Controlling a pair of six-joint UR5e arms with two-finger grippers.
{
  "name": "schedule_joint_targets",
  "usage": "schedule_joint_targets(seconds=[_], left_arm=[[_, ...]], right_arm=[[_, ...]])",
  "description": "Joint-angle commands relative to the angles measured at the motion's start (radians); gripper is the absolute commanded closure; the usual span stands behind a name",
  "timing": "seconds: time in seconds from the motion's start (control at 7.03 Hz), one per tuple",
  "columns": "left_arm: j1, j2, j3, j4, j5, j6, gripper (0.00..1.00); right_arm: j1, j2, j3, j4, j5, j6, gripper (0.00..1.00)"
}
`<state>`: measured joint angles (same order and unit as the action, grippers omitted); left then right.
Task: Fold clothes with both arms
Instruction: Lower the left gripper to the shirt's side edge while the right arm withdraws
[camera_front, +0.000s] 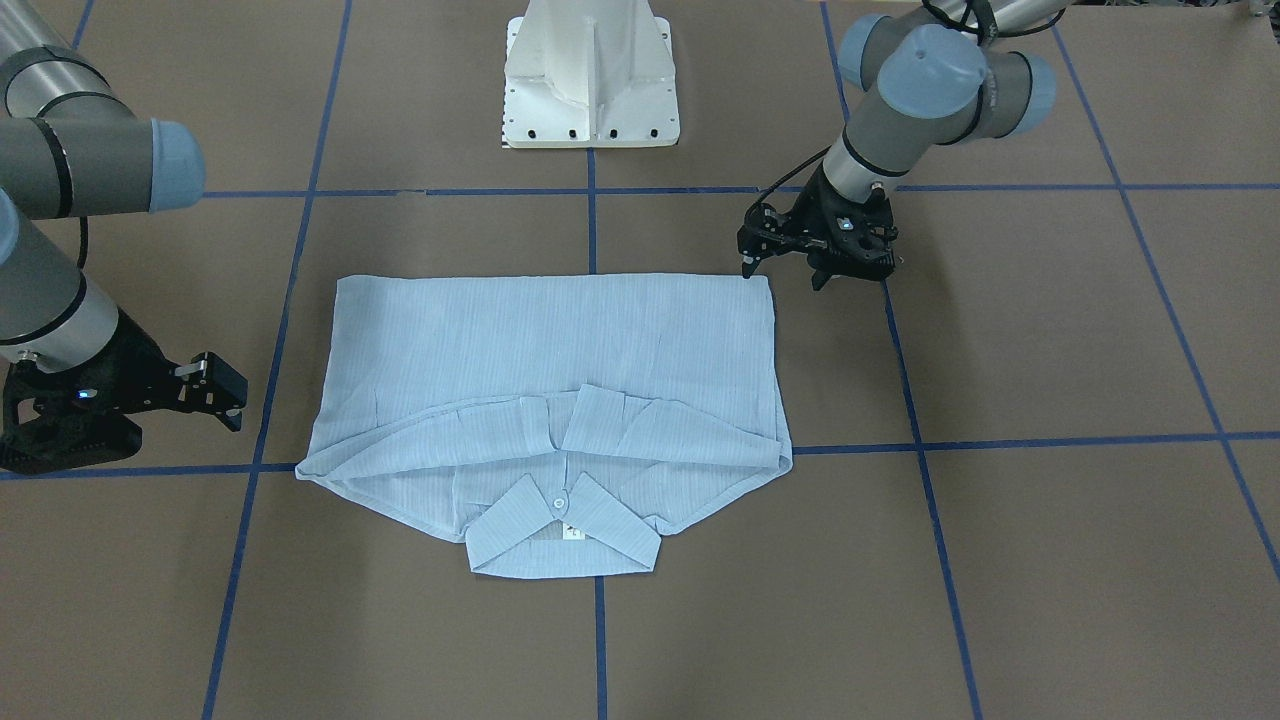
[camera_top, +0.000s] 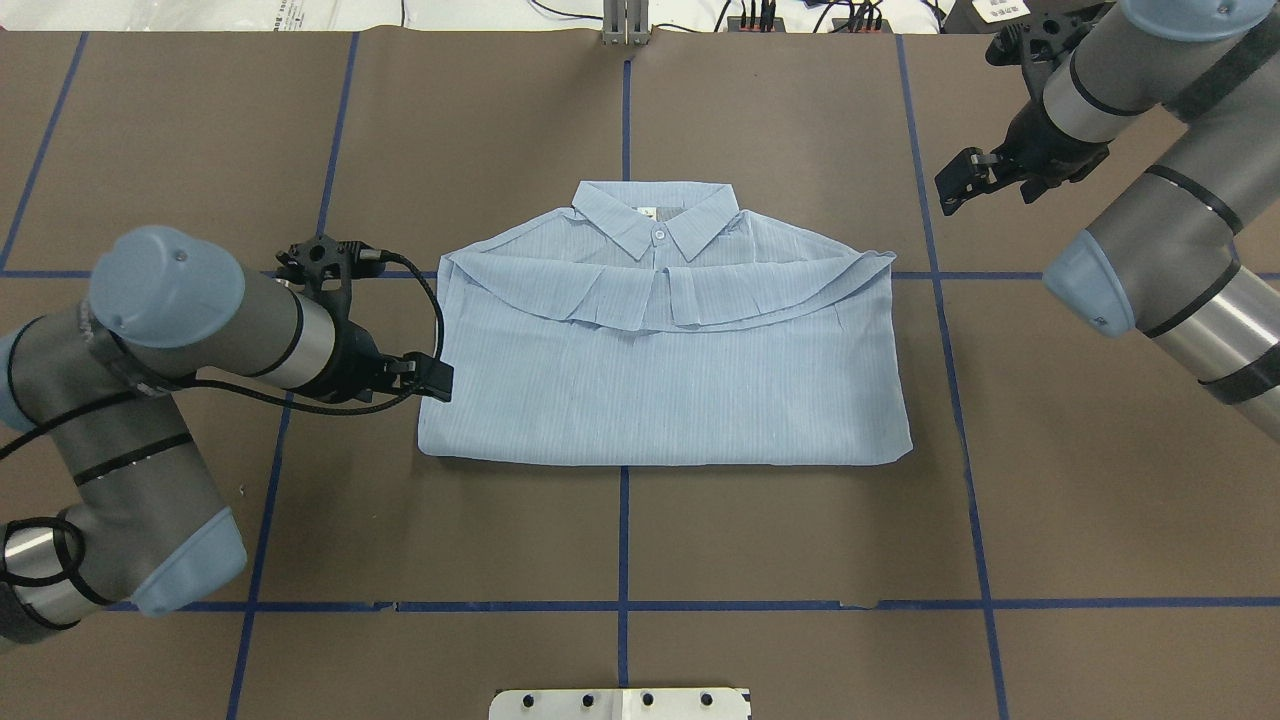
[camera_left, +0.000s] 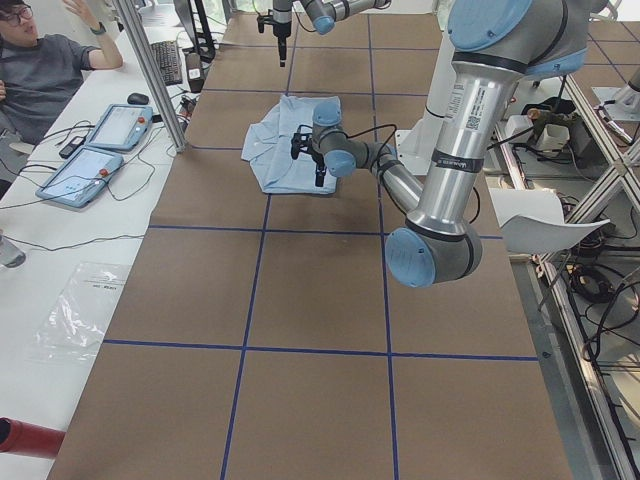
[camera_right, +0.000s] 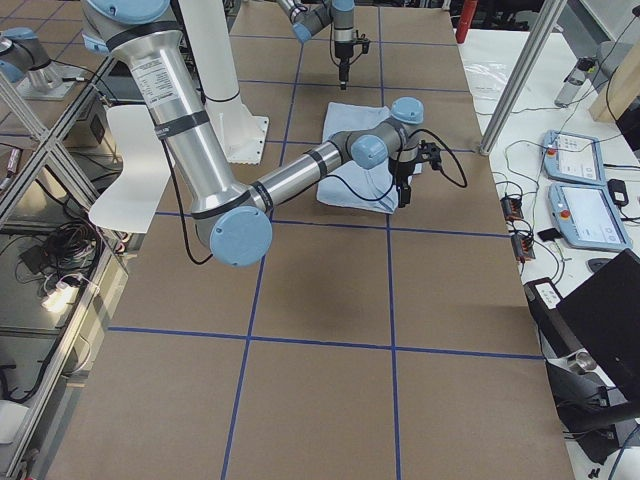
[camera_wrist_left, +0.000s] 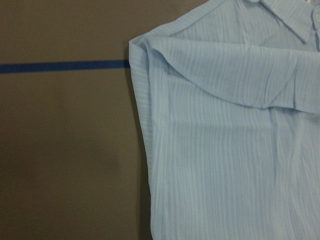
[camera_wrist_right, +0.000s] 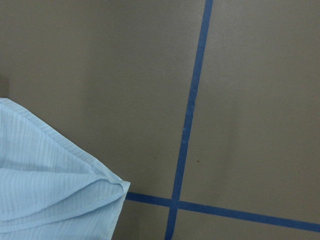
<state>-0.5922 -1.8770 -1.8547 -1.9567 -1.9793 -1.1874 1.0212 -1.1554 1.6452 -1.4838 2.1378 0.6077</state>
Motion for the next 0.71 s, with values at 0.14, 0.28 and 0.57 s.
schedule_joint_targets(seconds=[0.14, 0.28, 0.57], left_arm=[[0.077, -0.002, 0.009, 0.002, 0.072, -0.098, 0.10], [0.081, -0.008, 0.023, 0.002, 0.079, -0.097, 0.11], [0.091, -0.014, 0.070, 0.001, 0.077, -0.095, 0.12]], right_arm=[[0.002, -0.006, 0.002, 0.002, -0.002, -0.006, 0.00], [0.002, -0.006, 0.002, 0.003, -0.004, -0.006, 0.00], [0.002, -0.006, -0.004, 0.008, -0.006, -0.006, 0.00]])
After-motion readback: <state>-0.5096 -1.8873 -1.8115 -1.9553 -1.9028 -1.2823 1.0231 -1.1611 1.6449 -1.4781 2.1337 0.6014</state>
